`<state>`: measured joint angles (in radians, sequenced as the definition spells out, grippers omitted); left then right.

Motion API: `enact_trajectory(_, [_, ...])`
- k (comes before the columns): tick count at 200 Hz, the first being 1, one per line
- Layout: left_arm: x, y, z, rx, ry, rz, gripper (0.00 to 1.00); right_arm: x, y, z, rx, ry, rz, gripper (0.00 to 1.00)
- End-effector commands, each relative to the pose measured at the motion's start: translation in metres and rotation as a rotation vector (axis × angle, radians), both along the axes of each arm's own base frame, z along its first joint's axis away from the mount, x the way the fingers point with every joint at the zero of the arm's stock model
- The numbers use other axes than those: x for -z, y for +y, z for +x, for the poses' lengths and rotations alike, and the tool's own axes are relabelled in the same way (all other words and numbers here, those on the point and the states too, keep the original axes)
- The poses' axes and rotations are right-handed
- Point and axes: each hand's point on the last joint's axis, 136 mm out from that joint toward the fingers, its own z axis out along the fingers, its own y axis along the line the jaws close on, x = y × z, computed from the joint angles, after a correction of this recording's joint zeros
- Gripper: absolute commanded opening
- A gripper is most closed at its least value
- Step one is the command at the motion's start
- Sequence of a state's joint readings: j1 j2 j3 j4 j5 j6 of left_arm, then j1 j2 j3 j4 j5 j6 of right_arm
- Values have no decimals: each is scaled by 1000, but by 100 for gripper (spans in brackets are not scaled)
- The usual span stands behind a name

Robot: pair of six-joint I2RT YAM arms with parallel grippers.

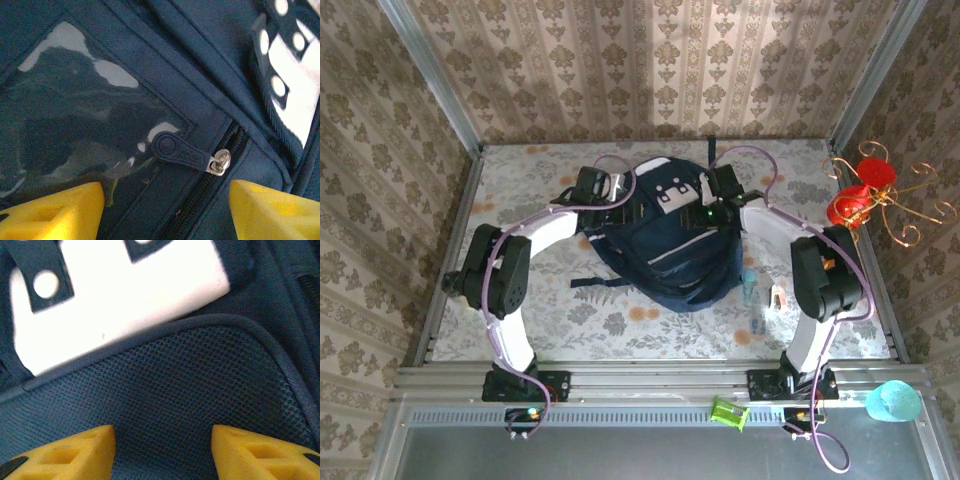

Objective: Pack the student bag

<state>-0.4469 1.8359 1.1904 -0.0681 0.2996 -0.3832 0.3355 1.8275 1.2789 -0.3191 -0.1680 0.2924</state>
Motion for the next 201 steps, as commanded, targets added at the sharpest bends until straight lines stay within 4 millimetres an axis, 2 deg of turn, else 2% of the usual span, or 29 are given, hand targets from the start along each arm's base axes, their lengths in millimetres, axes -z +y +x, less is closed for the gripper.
enact_trajectory(1, [20, 31, -23, -35, 68, 65, 68, -4, 38, 25, -67, -32, 66, 53])
enact_trajectory(24, [33, 46, -50, -65, 110, 83, 68, 0, 67, 47, -121, -31, 79, 51])
enact_trajectory(42, [32, 58, -68, -96, 108, 89, 68, -1, 93, 63, -169, -32, 108, 51])
enact_trajectory(59, [16, 63, -78, -105, 71, 70, 68, -4, 111, 75, -203, -41, 105, 51])
enact_trajectory(71, [-2, 61, -85, -91, 23, 37, 69, -18, 119, 85, -219, -68, 86, 51])
enact_trajectory(85, [-24, 67, -91, -105, -62, 0, 71, -36, 118, 92, -221, -114, 40, 52])
enact_trajectory(96, [-32, 83, -97, -171, -116, 5, 74, -52, 116, 91, -221, -165, -11, 52])
enact_trajectory(113, [-39, 118, -100, -295, -162, 37, 77, -71, 114, 76, -226, -235, -98, 55])
enact_trajectory(134, [-25, 161, -102, -436, -122, 101, 80, -84, 120, 38, -254, -297, -167, 57])
enact_trajectory(151, [-12, 184, -99, -499, -64, 98, 82, -88, 127, 3, -276, -326, -180, 59])
enact_trajectory(169, [-3, 185, -89, -497, -21, 23, 83, -79, 133, -29, -304, -317, -163, 60])
enact_trajectory(201, [3, 165, -63, -389, 55, -61, 83, -58, 139, -70, -345, -241, -115, 60])
